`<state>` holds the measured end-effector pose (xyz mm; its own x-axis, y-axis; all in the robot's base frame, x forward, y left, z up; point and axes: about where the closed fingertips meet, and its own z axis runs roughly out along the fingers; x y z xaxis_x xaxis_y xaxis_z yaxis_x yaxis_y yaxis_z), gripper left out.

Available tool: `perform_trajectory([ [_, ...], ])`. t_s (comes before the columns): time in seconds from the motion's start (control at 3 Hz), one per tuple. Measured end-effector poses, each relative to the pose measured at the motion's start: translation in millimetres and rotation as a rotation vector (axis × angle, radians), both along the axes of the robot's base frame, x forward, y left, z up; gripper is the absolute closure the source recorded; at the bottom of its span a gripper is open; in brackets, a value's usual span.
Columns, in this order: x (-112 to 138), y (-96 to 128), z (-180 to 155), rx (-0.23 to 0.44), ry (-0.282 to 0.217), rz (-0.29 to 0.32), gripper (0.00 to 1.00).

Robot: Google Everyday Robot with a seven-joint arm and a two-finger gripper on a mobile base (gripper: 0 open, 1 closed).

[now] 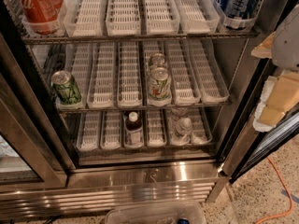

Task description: Pick green can from middle shelf of fridge

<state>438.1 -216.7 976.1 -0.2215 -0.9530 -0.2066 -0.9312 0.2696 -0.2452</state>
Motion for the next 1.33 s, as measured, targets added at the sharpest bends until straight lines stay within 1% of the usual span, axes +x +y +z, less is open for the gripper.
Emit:
perform_trajectory([
  [0.33,0.0,0.0,0.0,0.0,0.0,0.0,0.0],
  [1.0,-0.7,43.4,-29.0,0.184,0.043,-0.01,0.0],
  [1.33,-1.2,55.0,-36.1,0.233,0.056,-0.013,0.0],
])
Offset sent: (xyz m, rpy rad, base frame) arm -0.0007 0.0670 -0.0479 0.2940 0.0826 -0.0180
